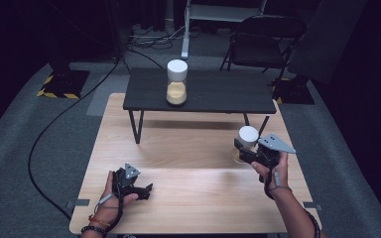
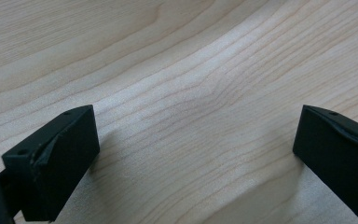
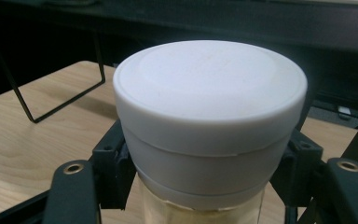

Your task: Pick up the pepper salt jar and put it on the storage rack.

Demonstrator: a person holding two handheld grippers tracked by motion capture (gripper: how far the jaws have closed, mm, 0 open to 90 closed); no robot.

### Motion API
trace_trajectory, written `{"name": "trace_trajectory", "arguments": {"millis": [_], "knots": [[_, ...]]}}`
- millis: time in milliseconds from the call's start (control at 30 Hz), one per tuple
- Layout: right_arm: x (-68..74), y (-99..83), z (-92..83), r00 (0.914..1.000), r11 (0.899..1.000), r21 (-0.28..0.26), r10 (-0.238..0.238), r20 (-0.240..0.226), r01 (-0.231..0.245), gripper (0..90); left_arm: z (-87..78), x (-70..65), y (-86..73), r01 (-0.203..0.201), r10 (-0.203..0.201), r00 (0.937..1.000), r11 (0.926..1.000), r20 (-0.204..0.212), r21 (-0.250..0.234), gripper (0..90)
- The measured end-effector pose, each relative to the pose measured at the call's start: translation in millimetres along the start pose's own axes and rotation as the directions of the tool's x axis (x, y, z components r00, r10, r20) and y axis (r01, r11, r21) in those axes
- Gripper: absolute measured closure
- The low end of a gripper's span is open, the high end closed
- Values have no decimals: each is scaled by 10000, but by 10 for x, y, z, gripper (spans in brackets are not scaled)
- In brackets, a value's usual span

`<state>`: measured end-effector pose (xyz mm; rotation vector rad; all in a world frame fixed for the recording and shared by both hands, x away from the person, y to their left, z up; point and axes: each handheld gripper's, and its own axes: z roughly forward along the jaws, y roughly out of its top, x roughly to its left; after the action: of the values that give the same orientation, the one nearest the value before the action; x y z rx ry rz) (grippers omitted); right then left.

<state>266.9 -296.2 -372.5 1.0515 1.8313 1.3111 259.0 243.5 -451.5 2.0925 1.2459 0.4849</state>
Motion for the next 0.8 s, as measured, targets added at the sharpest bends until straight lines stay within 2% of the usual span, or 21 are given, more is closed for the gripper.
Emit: {"name": "trace_trajectory", "arguments": {"millis": [300,600,800], "knots": [[9,335,-90,9991,9987,-323,-378,185,384,342,0,0,0,0,0,10000,10000,-1,-1,5],[-19,581,-107,9993,9986,-404,-333,145,339,341,0,0,0,1,-1,10000,10000,0,-2,5],[-12,687,-94,9986,9979,-473,-419,316,434,341,0,0,0,0,0,10000,10000,-2,-1,5]]}}
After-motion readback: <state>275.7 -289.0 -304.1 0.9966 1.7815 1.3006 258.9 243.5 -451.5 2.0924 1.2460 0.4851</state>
